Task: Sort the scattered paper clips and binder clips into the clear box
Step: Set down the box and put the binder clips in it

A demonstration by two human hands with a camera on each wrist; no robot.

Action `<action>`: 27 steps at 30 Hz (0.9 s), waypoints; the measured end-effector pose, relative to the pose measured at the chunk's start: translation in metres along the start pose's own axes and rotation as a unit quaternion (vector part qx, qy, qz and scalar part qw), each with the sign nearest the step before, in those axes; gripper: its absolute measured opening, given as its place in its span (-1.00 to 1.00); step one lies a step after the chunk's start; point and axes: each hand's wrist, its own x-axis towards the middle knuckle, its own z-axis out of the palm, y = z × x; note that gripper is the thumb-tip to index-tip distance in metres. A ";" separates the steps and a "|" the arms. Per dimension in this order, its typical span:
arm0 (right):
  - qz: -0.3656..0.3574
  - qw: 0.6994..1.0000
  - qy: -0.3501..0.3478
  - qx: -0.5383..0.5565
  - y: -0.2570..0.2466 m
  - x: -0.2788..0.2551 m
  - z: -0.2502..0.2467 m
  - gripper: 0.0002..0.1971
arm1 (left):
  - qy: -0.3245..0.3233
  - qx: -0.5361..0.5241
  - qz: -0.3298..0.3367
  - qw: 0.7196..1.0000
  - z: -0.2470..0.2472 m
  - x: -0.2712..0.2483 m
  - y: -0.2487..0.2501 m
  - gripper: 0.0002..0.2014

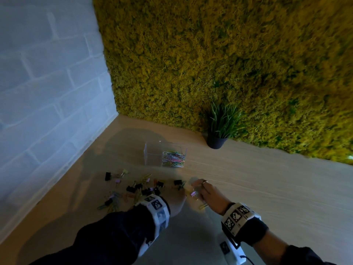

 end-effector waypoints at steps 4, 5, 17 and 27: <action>-0.010 0.997 -0.034 -0.073 -0.014 0.005 -0.001 -0.76 | -0.025 -0.148 -0.002 0.989 -0.039 -0.003 -0.014 -0.73; -0.009 0.996 -0.006 -0.083 -0.014 0.005 0.000 -0.71 | -0.022 -0.226 -0.006 0.974 -0.049 -0.003 -0.016 -0.70; 0.042 0.932 -0.201 -0.300 0.003 0.004 -0.032 -0.79 | -0.040 -0.674 -0.055 0.735 -0.113 0.013 -0.016 -0.57; 0.057 0.939 -0.208 -0.269 -0.021 -0.004 -0.028 -0.84 | -0.056 -0.774 -0.145 0.614 -0.139 0.056 -0.001 -0.61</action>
